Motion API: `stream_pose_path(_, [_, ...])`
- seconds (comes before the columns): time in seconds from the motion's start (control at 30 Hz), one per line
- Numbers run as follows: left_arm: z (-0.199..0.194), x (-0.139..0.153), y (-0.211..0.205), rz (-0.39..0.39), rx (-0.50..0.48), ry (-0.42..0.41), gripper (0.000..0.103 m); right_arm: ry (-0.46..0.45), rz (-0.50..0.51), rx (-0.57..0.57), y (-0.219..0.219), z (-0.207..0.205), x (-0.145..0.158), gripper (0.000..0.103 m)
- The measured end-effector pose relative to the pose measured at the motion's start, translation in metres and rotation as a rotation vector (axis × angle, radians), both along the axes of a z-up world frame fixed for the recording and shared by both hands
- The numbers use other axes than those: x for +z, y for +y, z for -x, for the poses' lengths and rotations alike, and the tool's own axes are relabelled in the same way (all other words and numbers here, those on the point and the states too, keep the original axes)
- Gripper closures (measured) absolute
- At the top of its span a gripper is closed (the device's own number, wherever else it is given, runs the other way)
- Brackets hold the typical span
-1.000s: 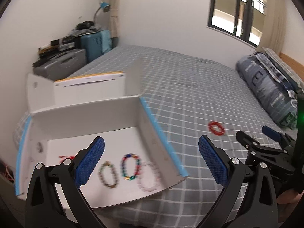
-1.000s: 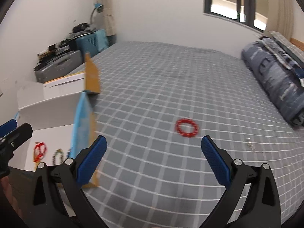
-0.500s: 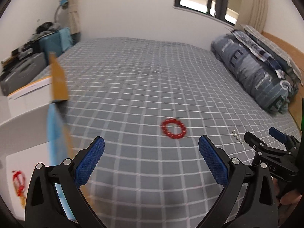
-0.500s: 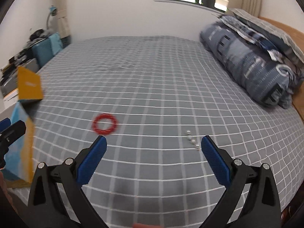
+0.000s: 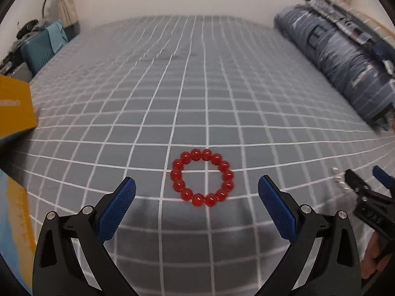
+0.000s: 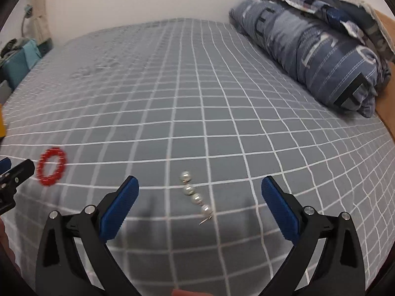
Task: Organize jewelry
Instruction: 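Withdraw both tools from the box toward the red bead bracelet and pearls, then grasp the red bead bracelet with the left tool while the right tool grasps the pearl string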
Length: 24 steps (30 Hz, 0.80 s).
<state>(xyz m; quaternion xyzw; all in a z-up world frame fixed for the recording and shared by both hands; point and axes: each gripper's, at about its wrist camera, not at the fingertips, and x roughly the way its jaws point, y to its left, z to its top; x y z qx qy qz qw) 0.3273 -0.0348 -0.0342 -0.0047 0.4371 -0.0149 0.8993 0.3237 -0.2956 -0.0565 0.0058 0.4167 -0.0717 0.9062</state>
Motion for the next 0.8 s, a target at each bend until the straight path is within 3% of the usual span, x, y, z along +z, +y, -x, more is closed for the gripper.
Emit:
stream_pose_path(0.2, [-0.024, -0.024, 0.005, -0.003, 0.025, 0.050, 0.006, 0.081, -0.041, 0.005, -0.013, -0.013, -0.035, 0.009])
stream_pose_path(0.43, [-0.035, -0.046, 0.006, 0.024, 0.055, 0.066, 0.006, 0.105, -0.118, 0.001, -0.026, -0.019, -0.044, 0.010])
stream_pose_path(0.6, [-0.038, -0.048, 0.009, 0.038, 0.065, 0.077, 0.010, 0.102, -0.108, -0.035, -0.027, -0.018, -0.043, 0.023])
stream_pose_path(0.7, [-0.036, -0.046, 0.009, 0.050, 0.057, 0.078, 0.021, 0.104, -0.090, -0.047, -0.027, -0.018, -0.042, 0.035])
stream_pose_path(0.77, [-0.036, -0.044, 0.009, 0.062, 0.051, 0.079, 0.041, 0.104, -0.079, -0.050, -0.027, -0.018, -0.040, 0.045])
stream_pose_path(0.8, [-0.035, -0.043, 0.008, 0.063, 0.052, 0.083, 0.046, 0.104, -0.075, -0.049, -0.026, -0.017, -0.040, 0.051])
